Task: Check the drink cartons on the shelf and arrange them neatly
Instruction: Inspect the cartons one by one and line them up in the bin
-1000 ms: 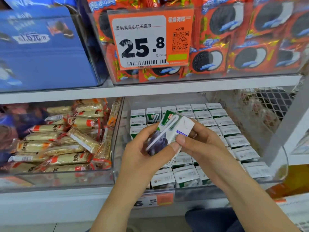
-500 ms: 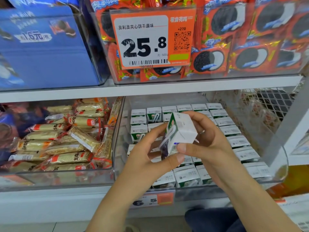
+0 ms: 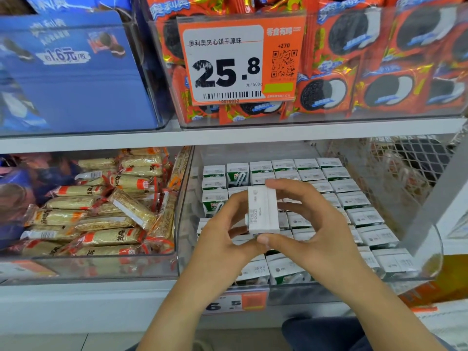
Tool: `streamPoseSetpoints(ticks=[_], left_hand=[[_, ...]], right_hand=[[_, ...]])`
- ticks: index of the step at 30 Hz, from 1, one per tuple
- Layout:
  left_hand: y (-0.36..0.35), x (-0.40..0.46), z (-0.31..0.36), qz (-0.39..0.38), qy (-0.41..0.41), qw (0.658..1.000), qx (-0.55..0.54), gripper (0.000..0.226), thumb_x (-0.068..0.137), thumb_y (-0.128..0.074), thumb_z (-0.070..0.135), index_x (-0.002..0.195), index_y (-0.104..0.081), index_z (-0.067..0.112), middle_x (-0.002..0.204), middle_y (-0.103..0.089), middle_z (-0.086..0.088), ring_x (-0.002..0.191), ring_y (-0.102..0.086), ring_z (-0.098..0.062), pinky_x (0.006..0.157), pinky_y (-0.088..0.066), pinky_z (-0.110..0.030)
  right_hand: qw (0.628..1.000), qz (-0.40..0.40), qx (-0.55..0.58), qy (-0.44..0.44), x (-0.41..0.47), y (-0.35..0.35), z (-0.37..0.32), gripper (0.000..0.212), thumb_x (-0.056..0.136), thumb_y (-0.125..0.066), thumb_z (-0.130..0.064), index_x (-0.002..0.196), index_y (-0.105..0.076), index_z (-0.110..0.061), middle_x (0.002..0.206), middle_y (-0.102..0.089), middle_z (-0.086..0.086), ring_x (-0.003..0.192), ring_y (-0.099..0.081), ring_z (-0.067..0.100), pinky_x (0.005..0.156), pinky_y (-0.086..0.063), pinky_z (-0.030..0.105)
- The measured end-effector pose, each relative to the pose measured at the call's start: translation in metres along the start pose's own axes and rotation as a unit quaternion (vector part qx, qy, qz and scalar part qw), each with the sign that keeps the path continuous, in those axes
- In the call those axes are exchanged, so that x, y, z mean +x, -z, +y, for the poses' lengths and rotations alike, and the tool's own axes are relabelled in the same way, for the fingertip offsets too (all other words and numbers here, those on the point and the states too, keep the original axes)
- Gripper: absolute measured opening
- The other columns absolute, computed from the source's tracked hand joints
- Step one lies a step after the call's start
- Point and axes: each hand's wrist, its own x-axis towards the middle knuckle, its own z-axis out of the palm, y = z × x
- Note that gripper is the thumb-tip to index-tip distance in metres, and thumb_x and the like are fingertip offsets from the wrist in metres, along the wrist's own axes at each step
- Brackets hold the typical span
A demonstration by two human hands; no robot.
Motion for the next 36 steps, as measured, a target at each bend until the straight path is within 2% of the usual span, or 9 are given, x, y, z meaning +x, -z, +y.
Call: streamPoseSetpoints(ticks=[6, 11, 15, 21, 23, 26, 31, 33, 36], left_hand=[[-0.002, 0.0, 0.0, -0.03, 0.004, 0.999, 0.01, 0.052, 0.084, -0.071, 0.027, 0.125, -0.048, 0.049, 0.12, -0.062, 0.025, 0.112, -0.058, 0.003, 0.097, -0.046, -0.023], [-0.005, -0.001, 0.002, -0.063, 0.017, 0.998, -0.002, 0.043, 0.087, -0.06, 0.041, 0.126, -0.048, 0.051, 0.122, -0.06, 0.027, 0.115, -0.057, 0.003, 0.1, -0.046, -0.034], [-0.006, -0.001, 0.003, -0.067, 0.017, 0.998, -0.008, 0.046, 0.085, -0.06, 0.048, 0.13, -0.047, 0.047, 0.124, -0.06, 0.025, 0.116, -0.057, 0.0, 0.102, -0.046, -0.037], [-0.002, -0.002, 0.005, -0.055, 0.023, 0.998, -0.009, 0.056, 0.077, -0.062, 0.059, 0.13, -0.045, 0.054, 0.121, -0.06, 0.027, 0.113, -0.058, 0.002, 0.096, -0.047, -0.029], [-0.003, -0.002, 0.004, -0.048, 0.034, 0.998, 0.005, 0.059, 0.071, -0.065, 0.063, 0.126, -0.046, 0.055, 0.121, -0.059, 0.029, 0.111, -0.056, 0.004, 0.094, -0.047, -0.027], [-0.006, -0.002, 0.002, -0.009, 0.057, 0.998, -0.012, 0.058, 0.061, -0.069, 0.065, 0.114, -0.056, 0.046, 0.112, -0.063, 0.026, 0.105, -0.059, 0.005, 0.091, -0.05, -0.027], [-0.009, -0.001, 0.003, 0.089, 0.054, 0.993, -0.055, 0.05, 0.056, -0.073, 0.059, 0.102, -0.062, 0.042, 0.101, -0.068, 0.021, 0.096, -0.066, -0.004, 0.086, -0.056, -0.038], [-0.008, 0.0, 0.004, 0.132, 0.051, 0.988, -0.059, 0.043, 0.058, -0.076, 0.052, 0.098, -0.061, 0.046, 0.098, -0.069, 0.021, 0.093, -0.068, -0.007, 0.084, -0.055, -0.035], [-0.005, 0.0, 0.004, 0.18, 0.03, 0.982, -0.056, 0.037, 0.067, -0.082, 0.031, 0.096, -0.063, 0.044, 0.093, -0.07, 0.017, 0.088, -0.067, -0.004, 0.075, -0.054, -0.019]], right_hand=[[0.999, 0.039, 0.03, -0.023, 0.002, -0.001, 0.002, 0.066, 0.063, -0.084, -0.023, 0.118, -0.053, -0.043, 0.112, -0.063, -0.02, 0.111, -0.058, 0.005, 0.089, -0.047, 0.017], [0.991, 0.091, 0.055, -0.083, 0.002, -0.001, 0.005, 0.06, 0.057, -0.078, -0.042, 0.113, -0.056, -0.045, 0.106, -0.067, -0.015, 0.1, -0.063, 0.007, 0.083, -0.053, 0.026], [0.988, 0.098, 0.07, -0.098, 0.002, -0.001, 0.005, 0.058, 0.059, -0.085, -0.041, 0.11, -0.058, -0.046, 0.105, -0.068, -0.012, 0.098, -0.064, 0.009, 0.082, -0.054, 0.026], [0.956, 0.092, 0.235, -0.147, 0.007, 0.005, 0.006, 0.055, 0.062, -0.083, -0.027, 0.114, -0.063, -0.026, 0.099, -0.073, 0.001, 0.091, -0.069, 0.016, 0.072, -0.053, 0.021], [0.938, 0.102, 0.285, -0.169, 0.008, 0.006, 0.006, 0.055, 0.064, -0.077, -0.029, 0.117, -0.063, -0.02, 0.095, -0.073, 0.003, 0.086, -0.07, 0.018, 0.069, -0.054, 0.022], [0.915, 0.115, 0.328, -0.203, 0.009, 0.007, 0.008, 0.053, 0.068, -0.07, -0.032, 0.118, -0.062, -0.015, 0.103, -0.071, 0.01, 0.089, -0.069, 0.021, 0.07, -0.055, 0.026], [0.917, 0.093, 0.303, -0.241, 0.01, 0.007, 0.011, 0.046, 0.071, -0.067, -0.039, 0.112, -0.065, -0.019, 0.104, -0.073, 0.005, 0.095, -0.07, 0.02, 0.075, -0.056, 0.025], [0.923, 0.081, 0.275, -0.258, 0.01, 0.008, 0.014, 0.039, 0.07, -0.066, -0.038, 0.105, -0.068, -0.02, 0.1, -0.073, 0.003, 0.095, -0.069, 0.019, 0.082, -0.055, 0.03], [0.924, 0.069, 0.25, -0.281, 0.01, 0.009, 0.017, 0.023, 0.074, -0.066, -0.03, 0.095, -0.074, -0.024, 0.097, -0.074, 0.001, 0.092, -0.069, 0.015, 0.087, -0.052, 0.033]])
